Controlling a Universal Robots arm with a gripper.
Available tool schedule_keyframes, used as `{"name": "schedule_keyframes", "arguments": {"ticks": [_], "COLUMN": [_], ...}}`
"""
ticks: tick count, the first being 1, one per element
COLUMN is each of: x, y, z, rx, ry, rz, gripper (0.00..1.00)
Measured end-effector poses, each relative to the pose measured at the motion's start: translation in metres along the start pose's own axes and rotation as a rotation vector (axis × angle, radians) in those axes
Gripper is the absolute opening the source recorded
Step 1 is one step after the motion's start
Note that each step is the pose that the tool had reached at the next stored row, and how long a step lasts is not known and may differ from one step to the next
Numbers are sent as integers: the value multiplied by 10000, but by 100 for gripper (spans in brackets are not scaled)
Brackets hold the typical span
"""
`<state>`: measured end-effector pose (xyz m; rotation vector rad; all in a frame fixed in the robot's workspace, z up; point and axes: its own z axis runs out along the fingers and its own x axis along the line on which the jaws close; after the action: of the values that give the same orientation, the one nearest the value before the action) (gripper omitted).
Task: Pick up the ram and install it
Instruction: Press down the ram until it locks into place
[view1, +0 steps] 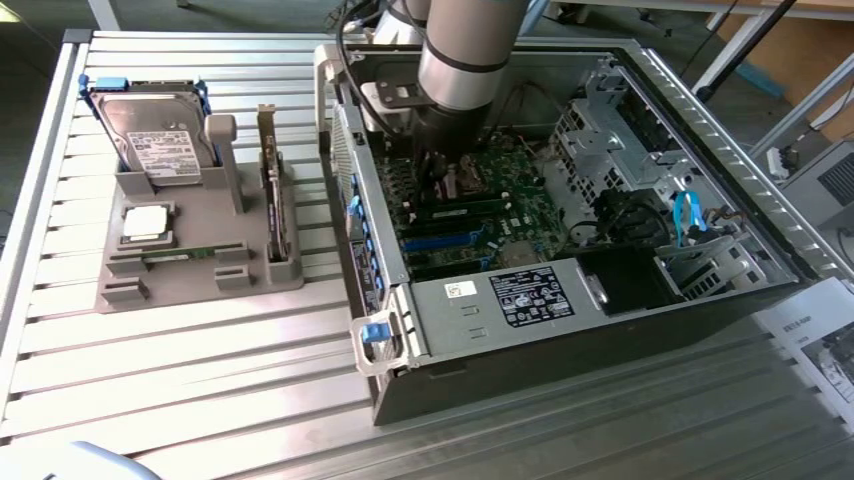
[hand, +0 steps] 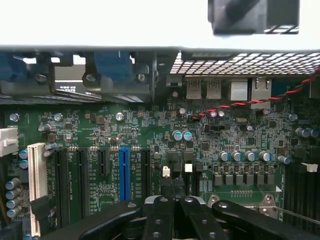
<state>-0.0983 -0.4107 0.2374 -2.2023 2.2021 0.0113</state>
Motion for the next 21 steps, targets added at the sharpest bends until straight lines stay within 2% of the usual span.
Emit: {"name": "schedule_keyframes", "arguments": {"ticks": [21], "x": [-10], "y": [-6], "z": [-429], "rx": [-1], "ry": [0], "rz": [1], "gripper": [10]}}
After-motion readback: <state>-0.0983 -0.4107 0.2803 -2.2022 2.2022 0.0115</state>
